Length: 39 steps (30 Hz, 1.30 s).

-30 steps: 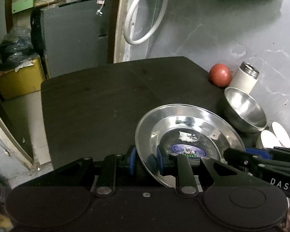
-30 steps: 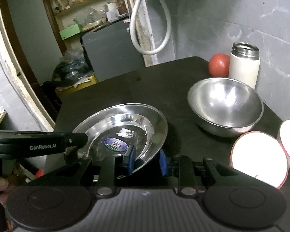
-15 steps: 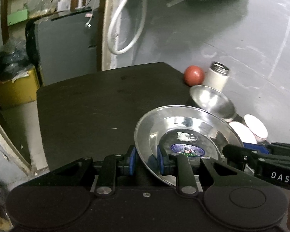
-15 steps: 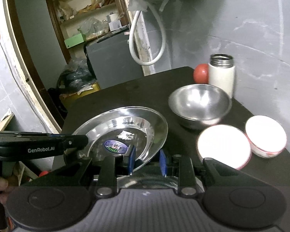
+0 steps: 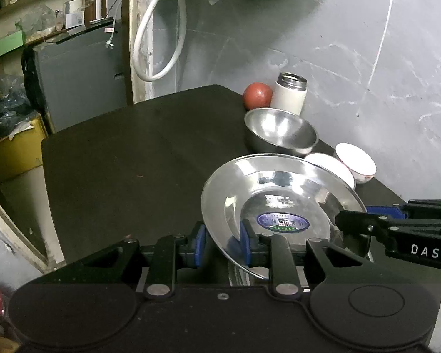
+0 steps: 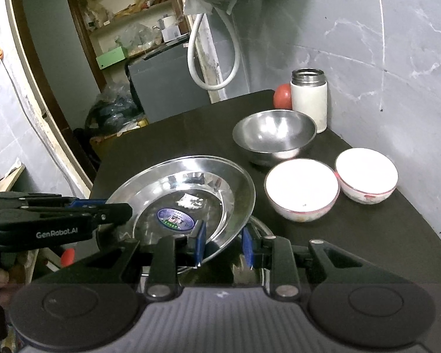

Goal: Organize plates and bowls
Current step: 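Carry the logo plate with the right gripper onto the plate stack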

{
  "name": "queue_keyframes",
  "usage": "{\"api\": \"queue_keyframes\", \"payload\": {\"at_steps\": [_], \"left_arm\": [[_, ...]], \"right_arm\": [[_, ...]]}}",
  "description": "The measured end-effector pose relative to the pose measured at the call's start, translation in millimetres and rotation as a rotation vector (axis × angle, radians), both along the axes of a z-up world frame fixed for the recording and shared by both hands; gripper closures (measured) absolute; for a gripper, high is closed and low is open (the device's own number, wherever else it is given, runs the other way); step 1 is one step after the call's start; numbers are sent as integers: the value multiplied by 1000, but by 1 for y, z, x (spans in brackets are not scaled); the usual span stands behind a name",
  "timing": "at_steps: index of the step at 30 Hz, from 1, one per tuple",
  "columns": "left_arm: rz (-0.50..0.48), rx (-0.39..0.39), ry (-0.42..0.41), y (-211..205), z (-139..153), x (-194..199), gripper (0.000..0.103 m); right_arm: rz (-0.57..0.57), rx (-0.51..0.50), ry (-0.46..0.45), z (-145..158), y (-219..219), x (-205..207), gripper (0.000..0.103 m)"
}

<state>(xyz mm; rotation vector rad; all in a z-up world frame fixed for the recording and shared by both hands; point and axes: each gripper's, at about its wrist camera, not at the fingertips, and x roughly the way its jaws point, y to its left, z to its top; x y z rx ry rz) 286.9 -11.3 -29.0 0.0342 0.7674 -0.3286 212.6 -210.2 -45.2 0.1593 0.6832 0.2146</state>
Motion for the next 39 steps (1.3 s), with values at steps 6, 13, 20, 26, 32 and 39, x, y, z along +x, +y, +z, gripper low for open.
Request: {"api": "queue_keyframes", "payload": {"at_steps": [6, 13, 20, 26, 32, 39], "left_arm": [[-1, 16, 9, -4, -3, -10, 75], [-36, 52, 20, -16, -9, -21, 72], [-66, 104, 50, -30, -16, -26, 71], [-80, 140, 63, -39, -16, -26, 70], [-74, 161, 77, -42, -15, -26, 69], [-60, 168, 92, -43, -17, -26, 68]], "right_arm": [[26, -11, 12, -1, -3, -9, 73], [40, -9, 53, -6, -12, -21, 73], [42, -9, 98, -13, -19, -30, 73], [45, -7, 118, -17, -22, -30, 72], [55, -11, 121, -16, -21, -29, 72], [65, -18, 126, -17, -20, -28, 72]]}}
